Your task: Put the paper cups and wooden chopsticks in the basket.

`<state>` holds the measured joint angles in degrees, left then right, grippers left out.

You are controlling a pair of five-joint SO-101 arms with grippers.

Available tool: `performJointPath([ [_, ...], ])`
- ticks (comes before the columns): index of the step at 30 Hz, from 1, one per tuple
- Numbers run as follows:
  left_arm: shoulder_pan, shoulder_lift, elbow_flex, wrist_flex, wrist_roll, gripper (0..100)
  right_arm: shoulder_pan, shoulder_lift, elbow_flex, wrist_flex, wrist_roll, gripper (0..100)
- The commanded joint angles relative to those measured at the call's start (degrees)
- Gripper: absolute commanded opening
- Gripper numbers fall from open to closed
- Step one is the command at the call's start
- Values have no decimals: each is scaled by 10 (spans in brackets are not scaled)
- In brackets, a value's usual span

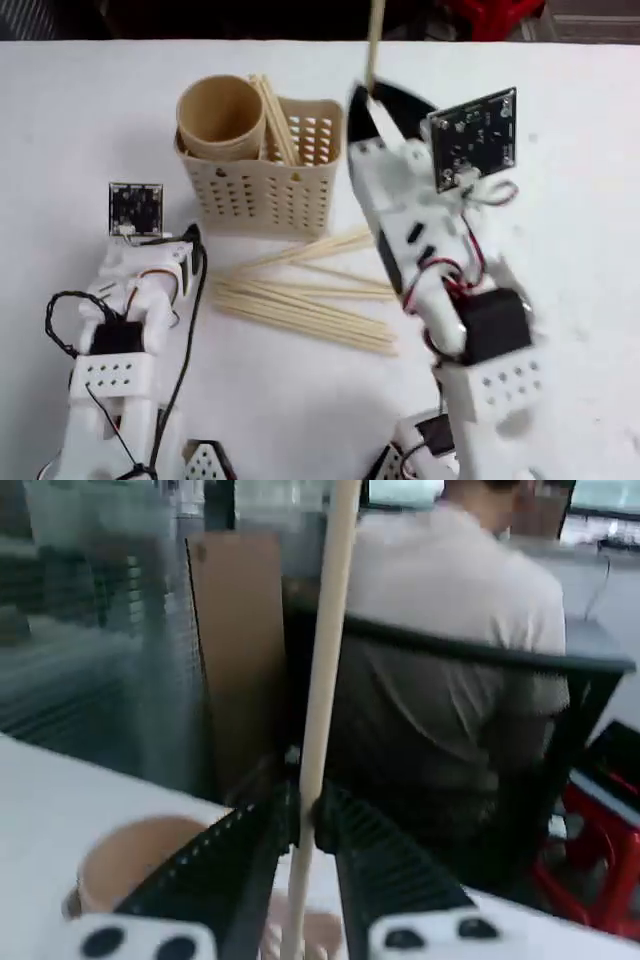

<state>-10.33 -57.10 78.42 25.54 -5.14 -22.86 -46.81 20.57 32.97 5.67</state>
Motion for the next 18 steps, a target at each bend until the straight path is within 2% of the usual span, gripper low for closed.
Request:
performJointPath([
  [1, 4, -11, -3, -13, -6, 203, -22, 54, -2, -147, 8, 17],
  [7, 4, -11, -3, -13, -6, 203, -32, 171, 0, -172, 4, 18],
  [14, 4, -11, -3, -14, -6, 203, -32, 213, 7, -160, 4, 19],
  [18, 4, -11, -3, -14, -6, 203, -32, 212, 33, -152, 4, 90],
])
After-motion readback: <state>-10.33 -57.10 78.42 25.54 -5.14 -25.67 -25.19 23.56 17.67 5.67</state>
